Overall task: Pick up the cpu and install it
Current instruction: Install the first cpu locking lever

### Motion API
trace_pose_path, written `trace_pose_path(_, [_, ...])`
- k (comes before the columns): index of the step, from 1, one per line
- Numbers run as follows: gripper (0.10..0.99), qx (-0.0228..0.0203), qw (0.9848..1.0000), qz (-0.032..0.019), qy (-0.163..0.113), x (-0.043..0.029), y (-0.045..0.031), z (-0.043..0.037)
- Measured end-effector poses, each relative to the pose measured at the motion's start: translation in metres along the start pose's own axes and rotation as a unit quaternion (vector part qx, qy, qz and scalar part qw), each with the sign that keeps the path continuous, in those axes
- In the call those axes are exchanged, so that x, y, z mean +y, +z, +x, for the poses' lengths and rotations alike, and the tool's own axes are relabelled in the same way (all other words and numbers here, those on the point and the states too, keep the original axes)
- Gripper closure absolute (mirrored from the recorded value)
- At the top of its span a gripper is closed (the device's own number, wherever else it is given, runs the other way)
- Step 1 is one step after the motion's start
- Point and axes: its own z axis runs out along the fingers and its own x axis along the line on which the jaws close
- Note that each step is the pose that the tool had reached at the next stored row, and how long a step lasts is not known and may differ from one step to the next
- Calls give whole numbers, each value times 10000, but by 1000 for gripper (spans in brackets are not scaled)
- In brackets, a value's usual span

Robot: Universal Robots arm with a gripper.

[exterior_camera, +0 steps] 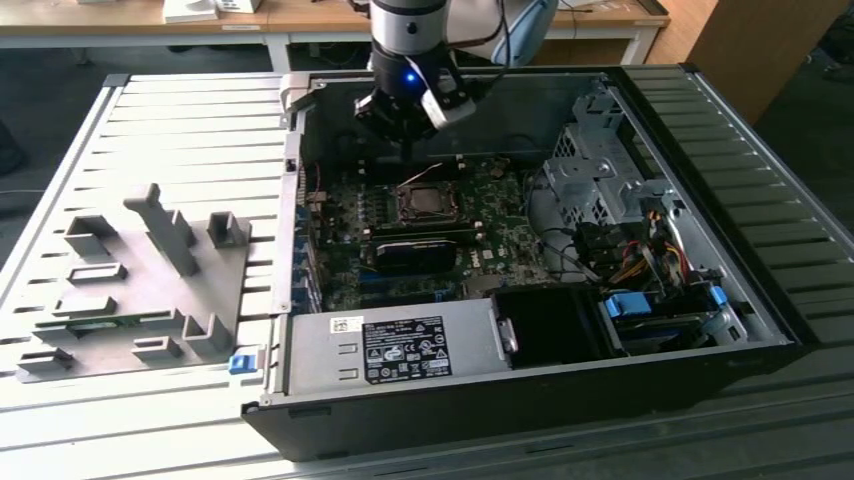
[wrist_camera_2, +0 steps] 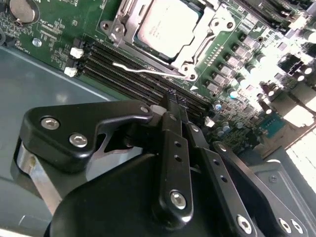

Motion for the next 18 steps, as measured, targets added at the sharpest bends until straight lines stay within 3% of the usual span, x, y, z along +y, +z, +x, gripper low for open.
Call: trace_pose_path(18, [980, 0, 10000, 17, -4, -8, 124, -151])
